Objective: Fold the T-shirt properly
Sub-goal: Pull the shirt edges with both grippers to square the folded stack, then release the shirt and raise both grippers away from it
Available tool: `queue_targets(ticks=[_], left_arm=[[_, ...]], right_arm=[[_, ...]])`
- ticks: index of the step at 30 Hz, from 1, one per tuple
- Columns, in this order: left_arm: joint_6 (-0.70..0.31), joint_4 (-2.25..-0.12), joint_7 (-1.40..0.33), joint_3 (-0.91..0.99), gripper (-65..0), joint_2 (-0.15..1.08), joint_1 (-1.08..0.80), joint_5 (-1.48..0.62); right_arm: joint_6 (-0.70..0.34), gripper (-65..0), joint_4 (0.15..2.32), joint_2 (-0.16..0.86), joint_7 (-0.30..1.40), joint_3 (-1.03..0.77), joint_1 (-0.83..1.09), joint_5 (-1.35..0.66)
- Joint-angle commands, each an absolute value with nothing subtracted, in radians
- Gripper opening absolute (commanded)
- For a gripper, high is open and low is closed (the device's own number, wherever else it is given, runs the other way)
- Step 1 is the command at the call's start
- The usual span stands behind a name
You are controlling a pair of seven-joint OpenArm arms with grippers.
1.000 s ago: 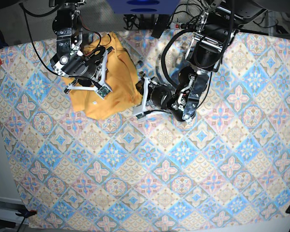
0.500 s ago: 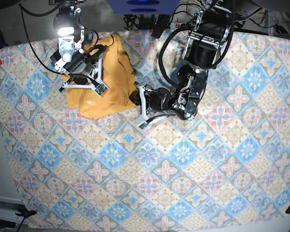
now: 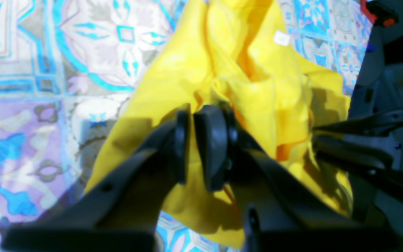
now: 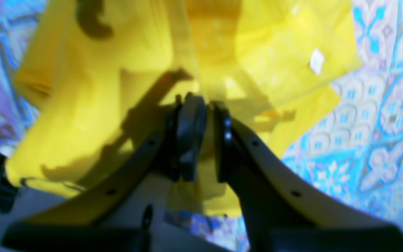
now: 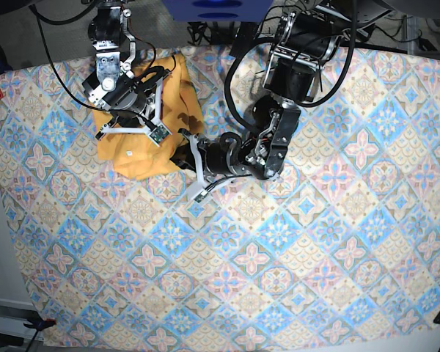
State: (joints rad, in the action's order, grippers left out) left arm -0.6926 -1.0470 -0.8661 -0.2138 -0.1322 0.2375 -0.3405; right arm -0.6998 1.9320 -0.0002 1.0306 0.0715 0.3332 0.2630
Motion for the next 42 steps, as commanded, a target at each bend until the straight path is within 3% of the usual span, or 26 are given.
queue_targets(ticks=[1,5,14,22,32,42], left_arm=[[-0.698,-1.067,-0.849,-0.173,-56.7,-0.117,0.259,-0.360],[-0.698,-1.101,-0.883,-0.053,-56.7,-0.065,0.257,-0.360],[-0.698,-1.656,-1.006,-0.041,-56.7,0.142,0.044,-0.358],[-0.698,-1.856,-1.004,0.027,-56.9,0.254,-0.147,-0.360],[-0.698,-1.945,-0.992,0.088,-57.1,0.300,-0.346,-0.354],[-0.698,-1.948,-0.745,0.088,-57.2,0.363,-0.604,-0.294]], right_arm=[[-0.698,-56.8,1.954,0.002,1.004,0.048,0.341,0.268],[-0.698,-56.8,1.960,0.002,0.934,0.005,0.355,0.268],[-0.698,-56.8,1.969,-0.116,0.921,-0.340,0.288,0.268],[-0.698,-56.8,1.969,-0.113,0.929,-0.549,0.265,0.268],[-0.698,-56.8,1.966,-0.084,0.929,-0.705,0.340,0.269],[-0.698,-56.8,1.962,-0.074,0.921,-0.809,0.443,0.269]])
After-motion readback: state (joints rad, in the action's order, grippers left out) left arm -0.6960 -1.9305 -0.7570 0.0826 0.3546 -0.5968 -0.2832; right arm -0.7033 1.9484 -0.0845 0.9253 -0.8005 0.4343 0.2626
